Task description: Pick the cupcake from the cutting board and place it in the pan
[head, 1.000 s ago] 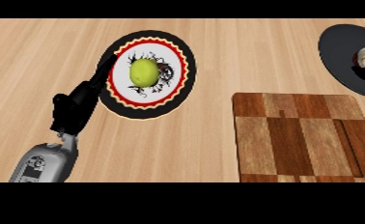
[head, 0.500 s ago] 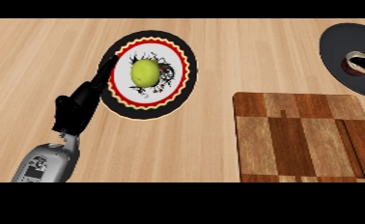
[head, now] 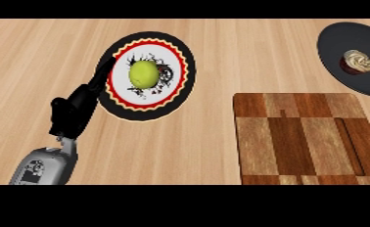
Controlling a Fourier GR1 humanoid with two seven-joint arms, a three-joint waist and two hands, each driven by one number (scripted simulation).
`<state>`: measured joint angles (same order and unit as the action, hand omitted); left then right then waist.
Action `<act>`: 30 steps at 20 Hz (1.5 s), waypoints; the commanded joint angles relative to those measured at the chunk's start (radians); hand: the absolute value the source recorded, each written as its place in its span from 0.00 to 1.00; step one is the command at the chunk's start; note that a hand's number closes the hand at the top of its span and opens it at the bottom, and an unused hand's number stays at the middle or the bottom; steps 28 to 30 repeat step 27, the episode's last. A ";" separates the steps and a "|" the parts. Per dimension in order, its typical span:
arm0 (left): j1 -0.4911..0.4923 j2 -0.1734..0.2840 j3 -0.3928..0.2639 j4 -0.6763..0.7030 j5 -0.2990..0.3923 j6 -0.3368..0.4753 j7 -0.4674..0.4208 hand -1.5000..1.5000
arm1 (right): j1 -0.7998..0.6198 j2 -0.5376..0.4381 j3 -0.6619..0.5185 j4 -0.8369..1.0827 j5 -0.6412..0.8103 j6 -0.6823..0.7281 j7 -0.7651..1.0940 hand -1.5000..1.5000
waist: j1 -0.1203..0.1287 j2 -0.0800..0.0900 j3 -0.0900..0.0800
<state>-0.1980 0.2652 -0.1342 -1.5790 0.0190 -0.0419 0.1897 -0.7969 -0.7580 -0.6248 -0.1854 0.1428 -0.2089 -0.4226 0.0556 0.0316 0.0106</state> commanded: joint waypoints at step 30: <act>0.029 -0.033 0.050 -0.004 -0.053 -0.017 0.019 0.50 | 0.354 0.103 -0.059 -0.009 -0.139 0.252 -0.527 0.00 | -0.039 -0.025 -0.008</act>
